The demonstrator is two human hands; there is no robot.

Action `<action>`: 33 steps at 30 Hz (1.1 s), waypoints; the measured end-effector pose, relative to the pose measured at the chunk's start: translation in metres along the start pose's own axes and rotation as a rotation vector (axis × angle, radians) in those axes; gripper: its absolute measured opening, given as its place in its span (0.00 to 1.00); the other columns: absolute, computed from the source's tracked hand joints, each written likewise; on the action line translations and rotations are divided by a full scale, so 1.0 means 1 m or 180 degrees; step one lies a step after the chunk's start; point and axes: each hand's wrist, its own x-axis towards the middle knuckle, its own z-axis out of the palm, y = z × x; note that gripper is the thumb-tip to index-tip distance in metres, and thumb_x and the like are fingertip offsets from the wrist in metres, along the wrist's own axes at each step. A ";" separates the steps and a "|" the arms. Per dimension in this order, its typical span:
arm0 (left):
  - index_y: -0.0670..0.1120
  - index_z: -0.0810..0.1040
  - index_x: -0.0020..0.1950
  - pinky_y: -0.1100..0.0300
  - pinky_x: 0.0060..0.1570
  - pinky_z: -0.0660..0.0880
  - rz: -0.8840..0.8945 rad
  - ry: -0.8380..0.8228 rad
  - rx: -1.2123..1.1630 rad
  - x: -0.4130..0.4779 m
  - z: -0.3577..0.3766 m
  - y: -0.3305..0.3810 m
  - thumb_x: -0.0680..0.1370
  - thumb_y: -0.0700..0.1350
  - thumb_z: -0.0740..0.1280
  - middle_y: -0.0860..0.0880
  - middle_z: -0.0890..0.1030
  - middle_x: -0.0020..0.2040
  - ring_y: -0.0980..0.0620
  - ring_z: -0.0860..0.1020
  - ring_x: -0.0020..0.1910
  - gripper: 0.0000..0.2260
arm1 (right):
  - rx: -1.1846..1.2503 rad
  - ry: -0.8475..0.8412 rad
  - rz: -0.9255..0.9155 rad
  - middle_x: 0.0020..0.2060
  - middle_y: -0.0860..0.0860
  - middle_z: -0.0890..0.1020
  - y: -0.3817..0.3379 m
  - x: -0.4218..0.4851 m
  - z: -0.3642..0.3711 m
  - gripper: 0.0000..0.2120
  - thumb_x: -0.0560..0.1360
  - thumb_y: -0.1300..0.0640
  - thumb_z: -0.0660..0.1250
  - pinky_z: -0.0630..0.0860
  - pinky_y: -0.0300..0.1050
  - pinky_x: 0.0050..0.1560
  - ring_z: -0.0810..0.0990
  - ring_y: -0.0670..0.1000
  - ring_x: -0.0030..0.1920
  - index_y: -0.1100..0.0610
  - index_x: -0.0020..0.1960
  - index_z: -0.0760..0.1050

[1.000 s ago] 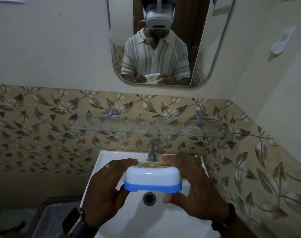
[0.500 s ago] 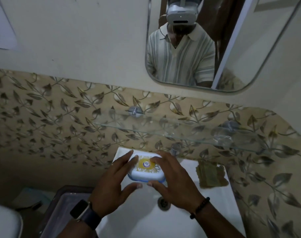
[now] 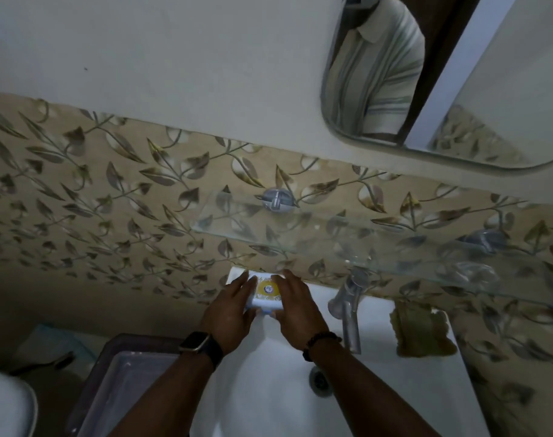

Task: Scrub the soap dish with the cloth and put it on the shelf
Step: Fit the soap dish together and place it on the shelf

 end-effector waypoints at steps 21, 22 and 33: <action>0.57 0.64 0.77 0.49 0.63 0.76 -0.0227 -0.0068 -0.0107 0.001 0.012 -0.015 0.78 0.46 0.69 0.45 0.69 0.77 0.42 0.75 0.68 0.29 | -0.0090 0.0228 0.0266 0.80 0.53 0.52 0.004 0.001 0.034 0.34 0.79 0.58 0.68 0.64 0.50 0.75 0.57 0.56 0.78 0.48 0.79 0.55; 0.57 0.65 0.76 0.48 0.61 0.77 -0.0124 0.0043 -0.0181 -0.003 0.010 -0.014 0.77 0.47 0.69 0.45 0.72 0.75 0.41 0.76 0.67 0.28 | -0.0088 0.0337 0.0199 0.80 0.53 0.54 0.002 -0.003 0.032 0.34 0.78 0.57 0.69 0.66 0.52 0.75 0.58 0.56 0.78 0.47 0.79 0.55; 0.42 0.75 0.69 0.64 0.72 0.62 0.0705 0.1710 -0.0740 -0.075 -0.060 0.072 0.79 0.59 0.61 0.43 0.72 0.71 0.41 0.74 0.67 0.26 | -0.0622 0.2376 -0.1657 0.73 0.61 0.70 -0.055 -0.083 -0.068 0.24 0.77 0.55 0.73 0.73 0.59 0.68 0.68 0.62 0.74 0.53 0.72 0.73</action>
